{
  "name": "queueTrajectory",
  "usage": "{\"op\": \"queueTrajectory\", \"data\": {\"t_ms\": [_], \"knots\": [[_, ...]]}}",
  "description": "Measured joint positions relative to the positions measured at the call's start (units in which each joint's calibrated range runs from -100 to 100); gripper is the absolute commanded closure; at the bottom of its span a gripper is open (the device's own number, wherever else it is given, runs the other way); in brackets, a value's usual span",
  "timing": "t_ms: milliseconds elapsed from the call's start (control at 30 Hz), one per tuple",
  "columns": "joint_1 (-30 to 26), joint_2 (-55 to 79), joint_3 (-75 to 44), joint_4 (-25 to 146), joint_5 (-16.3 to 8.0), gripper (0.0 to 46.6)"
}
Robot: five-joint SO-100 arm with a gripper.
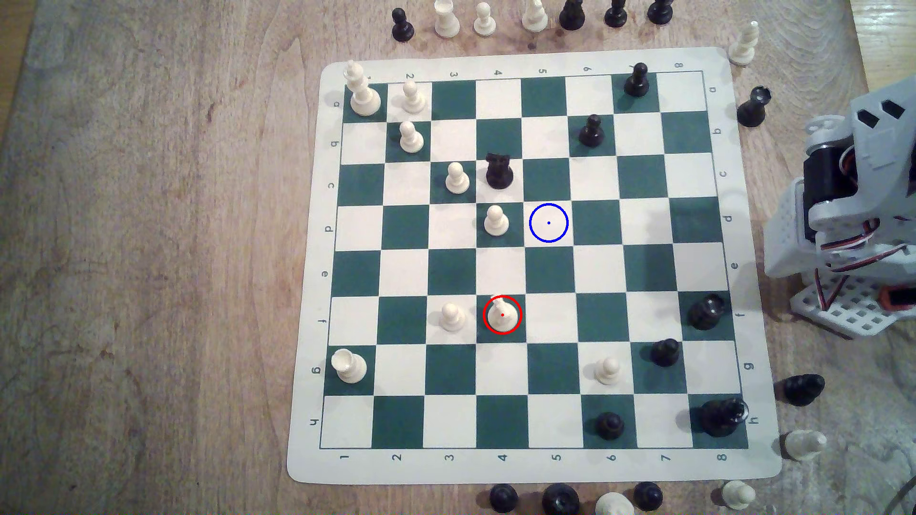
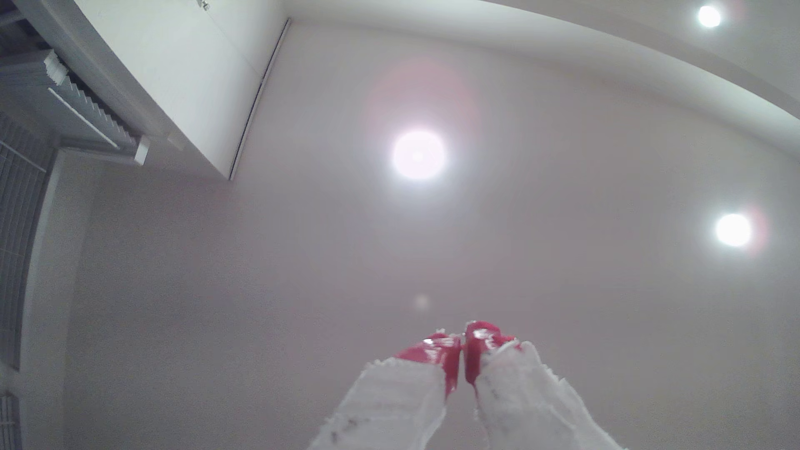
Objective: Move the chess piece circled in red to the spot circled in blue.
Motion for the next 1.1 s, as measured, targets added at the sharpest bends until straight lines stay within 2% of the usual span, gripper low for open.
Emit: {"op": "queueTrajectory", "data": {"t_ms": [267, 367, 733, 767, 800, 967, 1067, 1100], "knots": [[0.0, 0.0, 0.0, 4.3, 0.5, 46.4], [0.0, 0.0, 0.0, 17.4, 0.5, 46.4], [0.6, 0.1, -0.7, 44.4, 0.3, 46.4], [0.6, 0.1, -1.4, 47.8, 0.3, 42.7], [0.5, 0.1, -2.8, 56.8, 0.3, 43.2], [0.3, 0.3, -4.0, 74.1, -0.9, 42.1], [0.3, 0.1, -6.5, 81.6, -1.0, 45.5], [1.0, 0.0, -8.6, 90.4, -1.0, 46.4]]}}
